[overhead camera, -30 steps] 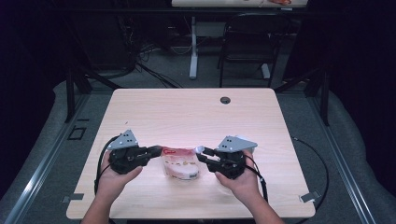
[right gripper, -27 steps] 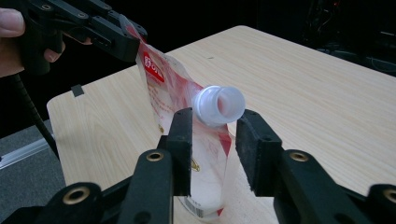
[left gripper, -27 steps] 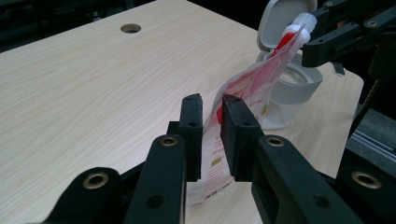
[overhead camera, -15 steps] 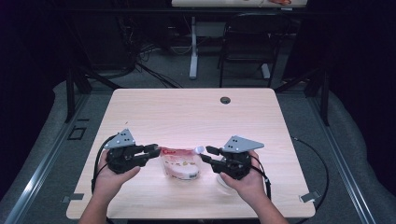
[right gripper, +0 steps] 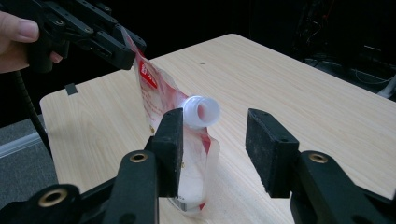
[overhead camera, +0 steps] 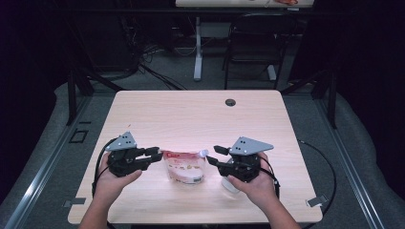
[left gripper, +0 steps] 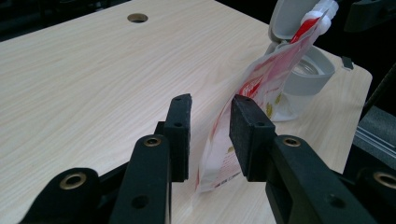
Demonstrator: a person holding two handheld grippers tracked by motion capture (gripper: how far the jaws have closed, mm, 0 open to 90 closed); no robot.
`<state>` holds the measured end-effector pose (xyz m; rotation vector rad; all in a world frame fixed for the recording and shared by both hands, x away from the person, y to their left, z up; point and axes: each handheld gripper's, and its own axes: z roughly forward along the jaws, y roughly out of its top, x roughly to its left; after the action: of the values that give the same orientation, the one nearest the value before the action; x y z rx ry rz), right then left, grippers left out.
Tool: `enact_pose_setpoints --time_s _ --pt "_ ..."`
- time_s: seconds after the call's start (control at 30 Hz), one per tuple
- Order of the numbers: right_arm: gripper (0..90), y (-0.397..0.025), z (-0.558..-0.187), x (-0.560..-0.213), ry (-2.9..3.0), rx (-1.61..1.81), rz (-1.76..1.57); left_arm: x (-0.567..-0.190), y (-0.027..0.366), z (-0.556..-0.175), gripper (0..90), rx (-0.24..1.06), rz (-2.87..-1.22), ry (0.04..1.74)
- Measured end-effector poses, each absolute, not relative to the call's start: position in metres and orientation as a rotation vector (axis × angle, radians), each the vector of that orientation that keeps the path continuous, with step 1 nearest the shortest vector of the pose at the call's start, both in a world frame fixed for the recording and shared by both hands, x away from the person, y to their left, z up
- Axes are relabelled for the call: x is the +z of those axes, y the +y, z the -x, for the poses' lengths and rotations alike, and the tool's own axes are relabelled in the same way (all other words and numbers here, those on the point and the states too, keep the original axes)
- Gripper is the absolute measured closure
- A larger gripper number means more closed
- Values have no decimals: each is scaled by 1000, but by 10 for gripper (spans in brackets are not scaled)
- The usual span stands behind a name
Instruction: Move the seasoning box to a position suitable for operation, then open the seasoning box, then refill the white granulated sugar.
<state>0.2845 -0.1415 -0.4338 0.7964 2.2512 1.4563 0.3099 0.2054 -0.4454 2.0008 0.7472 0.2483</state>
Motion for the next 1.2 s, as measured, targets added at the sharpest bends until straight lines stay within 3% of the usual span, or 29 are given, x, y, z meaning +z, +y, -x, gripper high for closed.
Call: enact_pose_setpoints --time_s 1.2 --pt "665 -114 -294 -398 2285 1400 -701 -443 217 -309 678 229 -2019 747"
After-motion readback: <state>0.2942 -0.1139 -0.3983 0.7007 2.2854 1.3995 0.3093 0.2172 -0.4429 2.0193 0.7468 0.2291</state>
